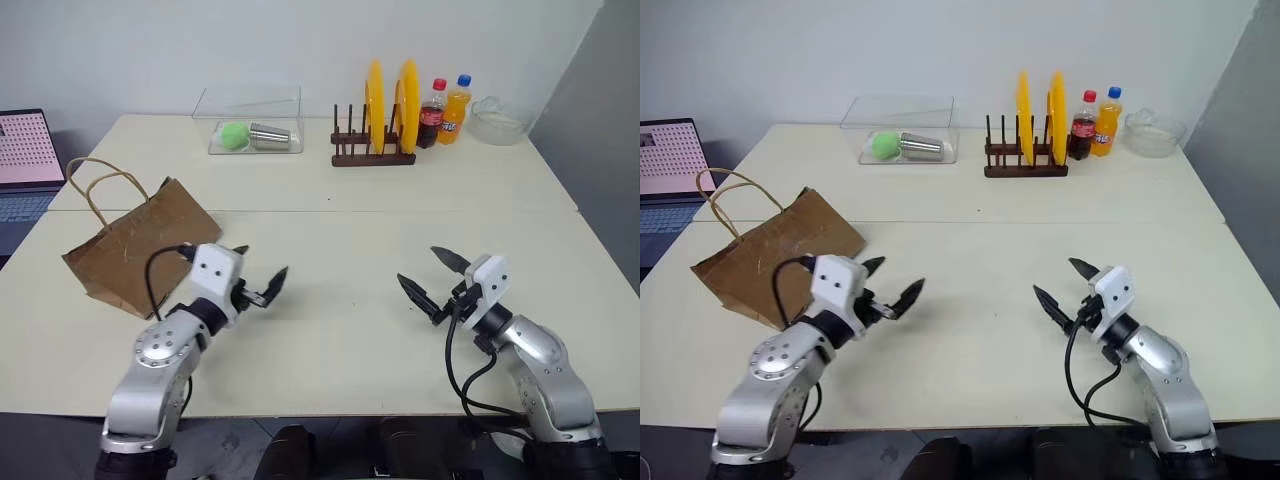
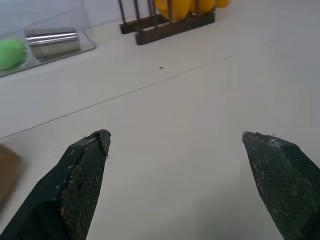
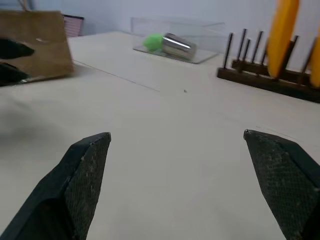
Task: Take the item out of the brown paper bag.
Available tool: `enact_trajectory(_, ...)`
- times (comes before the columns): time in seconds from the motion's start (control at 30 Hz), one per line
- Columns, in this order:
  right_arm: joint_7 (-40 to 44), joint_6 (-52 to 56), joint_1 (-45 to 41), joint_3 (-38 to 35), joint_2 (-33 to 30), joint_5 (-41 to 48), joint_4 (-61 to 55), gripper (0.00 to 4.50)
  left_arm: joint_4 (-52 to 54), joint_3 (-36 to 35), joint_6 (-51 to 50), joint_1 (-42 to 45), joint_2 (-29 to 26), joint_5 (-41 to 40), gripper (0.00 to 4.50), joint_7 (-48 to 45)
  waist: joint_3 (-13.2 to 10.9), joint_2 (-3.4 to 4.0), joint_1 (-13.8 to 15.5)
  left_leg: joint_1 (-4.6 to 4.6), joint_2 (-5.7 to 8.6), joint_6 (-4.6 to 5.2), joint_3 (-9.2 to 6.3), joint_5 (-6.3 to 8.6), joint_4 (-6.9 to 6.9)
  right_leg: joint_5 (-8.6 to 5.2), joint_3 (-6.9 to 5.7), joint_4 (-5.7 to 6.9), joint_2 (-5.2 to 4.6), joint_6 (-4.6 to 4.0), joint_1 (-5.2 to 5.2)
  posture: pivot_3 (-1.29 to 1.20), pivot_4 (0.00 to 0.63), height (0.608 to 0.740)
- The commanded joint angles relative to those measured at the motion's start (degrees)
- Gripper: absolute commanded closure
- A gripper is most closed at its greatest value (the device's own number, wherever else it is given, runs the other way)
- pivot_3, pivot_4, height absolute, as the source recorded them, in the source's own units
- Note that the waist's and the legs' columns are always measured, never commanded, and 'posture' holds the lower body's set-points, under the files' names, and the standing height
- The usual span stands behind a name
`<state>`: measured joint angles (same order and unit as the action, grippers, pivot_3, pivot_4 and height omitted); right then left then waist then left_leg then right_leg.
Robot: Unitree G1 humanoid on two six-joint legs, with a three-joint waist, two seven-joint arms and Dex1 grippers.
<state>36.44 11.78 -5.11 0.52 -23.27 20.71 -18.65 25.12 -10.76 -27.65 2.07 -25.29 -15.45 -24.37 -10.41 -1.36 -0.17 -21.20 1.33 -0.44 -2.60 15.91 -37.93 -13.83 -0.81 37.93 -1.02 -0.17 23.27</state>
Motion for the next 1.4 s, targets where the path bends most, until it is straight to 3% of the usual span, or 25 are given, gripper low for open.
enact_trajectory(0.03,6.08,5.17,-5.60,1.87,-2.26,6.43,-4.79,0.00,1.54,-8.87,-1.04,0.38,-2.92,-4.55,0.04,-0.98,-0.03,-0.01,-0.07,0.00,0.00,0.00,0.00,0.00,0.00,0.00,0.00,0.00,0.00,0.00,0.00,0.00,0.150,0.740)
enact_trajectory(0.33,18.86,13.05,-18.33,6.03,-6.18,13.59,-2.48,0.00,-0.40,-29.77,-19.38,-0.64,-19.68,-24.23,0.04,-10.83,-0.10,-0.12,0.07,-0.20,0.00,0.00,-0.22,0.00,0.01,-0.01,-0.23,-0.21,-0.02,-0.02,0.03,0.00,0.150,0.740)
enact_trajectory(0.43,21.06,12.33,-20.31,7.24,-5.63,12.94,-1.23,0.00,-3.67,-34.69,-23.74,-2.19,-26.64,-27.65,0.04,-16.05,-0.13,-0.11,-0.06,-0.24,0.01,0.00,-0.20,0.00,0.00,-0.01,-0.22,-0.25,-0.03,-0.01,0.07,0.00,0.150,0.740)
enact_trajectory(0.57,22.27,11.58,-21.78,7.75,-4.90,12.35,-0.29,0.00,-12.23,-36.14,-25.96,-1.36,-35.51,-27.34,0.04,-21.55,-0.19,-0.04,-0.01,-0.24,0.00,-0.01,-0.24,0.00,0.02,-0.02,-0.26,-0.20,-0.03,-0.04,0.13,0.00,0.150,0.740)
enact_trajectory(0.77,23.33,11.98,-24.16,8.25,-4.86,12.46,-0.95,0.00,-29.67,-28.05,-18.31,3.59,-44.80,-20.49,0.04,-29.11,-0.25,0.06,-0.06,-0.39,0.00,-0.01,-0.20,0.00,0.06,-0.03,-0.23,-0.19,-0.03,-0.06,0.35,0.00,0.150,0.740)
enact_trajectory(0.9,23.70,13.94,-27.06,8.99,-4.26,13.83,-1.50,0.00,-42.53,-19.26,-11.72,12.46,-48.11,-15.64,0.04,-33.34,-0.25,0.05,0.04,-0.69,0.00,-0.02,-0.16,0.00,0.05,0.00,-0.20,-0.09,-0.04,-0.08,0.70,0.00,0.150,0.740)
enact_trajectory(1.13,23.87,14.93,-29.13,9.95,-3.47,13.17,-1.75,0.00,-60.23,-3.76,-3.57,32.26,-45.68,-6.65,0.04,-39.00,-0.22,-0.05,0.02,-0.88,0.04,-0.02,-0.12,-0.01,0.01,0.16,-0.20,-0.05,-0.06,-0.33,0.82,0.00,0.150,0.740)
enact_trajectory(1.4,23.01,16.23,-29.38,9.53,-3.79,13.09,-3.43,0.00,-71.52,4.92,1.74,42.82,-42.89,0.98,0.04,-45.54,-0.22,-0.08,-0.20,-0.89,0.05,-0.01,-0.09,-0.01,-0.01,0.16,-0.19,0.07,-0.06,-0.32,0.89,0.00,0.150,0.740)
